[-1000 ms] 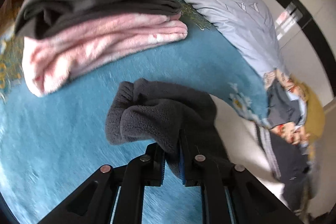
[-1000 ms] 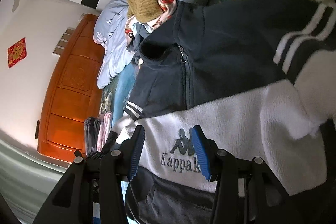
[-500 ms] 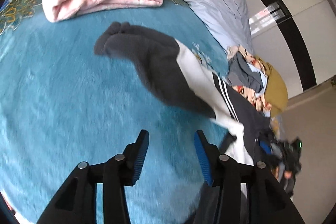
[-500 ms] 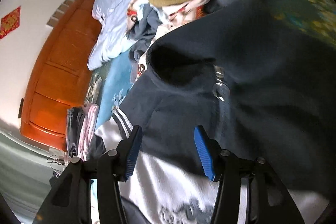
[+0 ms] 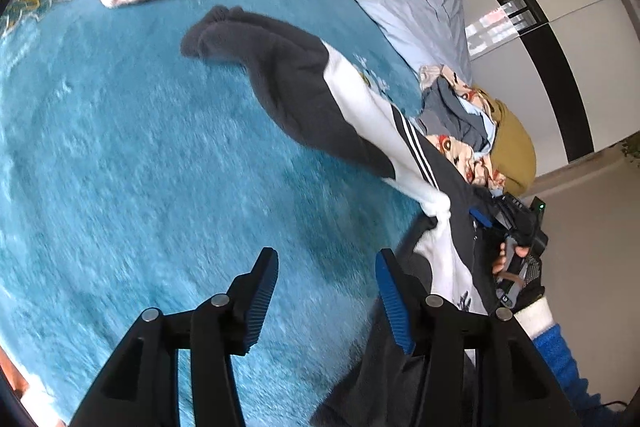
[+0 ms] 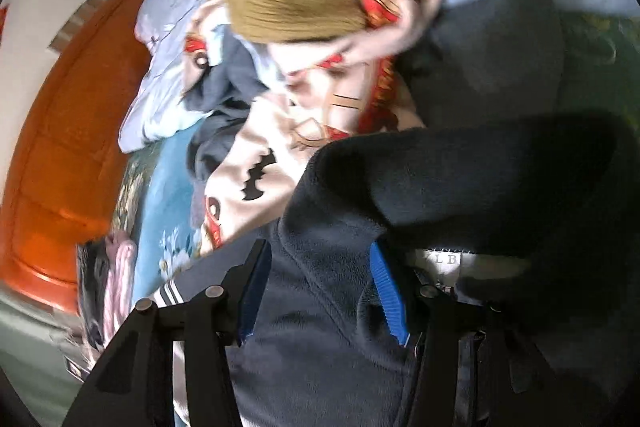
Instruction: Fold clothes
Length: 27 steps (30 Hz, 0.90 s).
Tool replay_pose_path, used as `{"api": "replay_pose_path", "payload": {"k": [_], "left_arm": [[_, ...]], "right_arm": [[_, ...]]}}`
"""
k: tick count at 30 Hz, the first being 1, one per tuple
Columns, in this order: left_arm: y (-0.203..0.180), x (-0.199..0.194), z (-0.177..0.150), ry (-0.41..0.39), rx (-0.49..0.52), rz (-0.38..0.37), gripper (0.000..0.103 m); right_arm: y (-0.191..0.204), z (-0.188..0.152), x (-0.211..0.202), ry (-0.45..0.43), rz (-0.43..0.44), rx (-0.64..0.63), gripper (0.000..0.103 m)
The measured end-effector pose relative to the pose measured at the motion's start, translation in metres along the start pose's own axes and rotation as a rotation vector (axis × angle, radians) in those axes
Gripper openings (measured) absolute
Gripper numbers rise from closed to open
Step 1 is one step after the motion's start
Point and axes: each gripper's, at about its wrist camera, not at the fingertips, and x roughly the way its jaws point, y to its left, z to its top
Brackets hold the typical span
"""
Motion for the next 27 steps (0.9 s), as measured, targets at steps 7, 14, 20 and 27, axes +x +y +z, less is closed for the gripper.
{"api": "replay_pose_path", "payload": {"k": [7, 14, 20, 27], "left_arm": [[-0.011, 0.007, -0.016, 0.051, 0.012, -0.026, 0.056], [-0.033, 0.018, -0.031, 0.108, 0.057, -0.079, 0.058], [-0.049, 0.034, -0.047, 0.177, 0.063, -0.107, 0.058], [-0.076, 0.026, -0.058, 0.192, 0.123, -0.122, 0.058]], "right_arm": [[-0.004, -0.029, -0.09, -0.052, 0.103, -0.062, 0.053], [-0.119, -0.104, -0.272, -0.26, -0.11, 0.06, 0.053], [-0.235, -0.205, -0.407, -0.408, -0.351, 0.35, 0.055], [-0.297, -0.288, -0.422, -0.412, -0.305, 0.591, 0.059]]}}
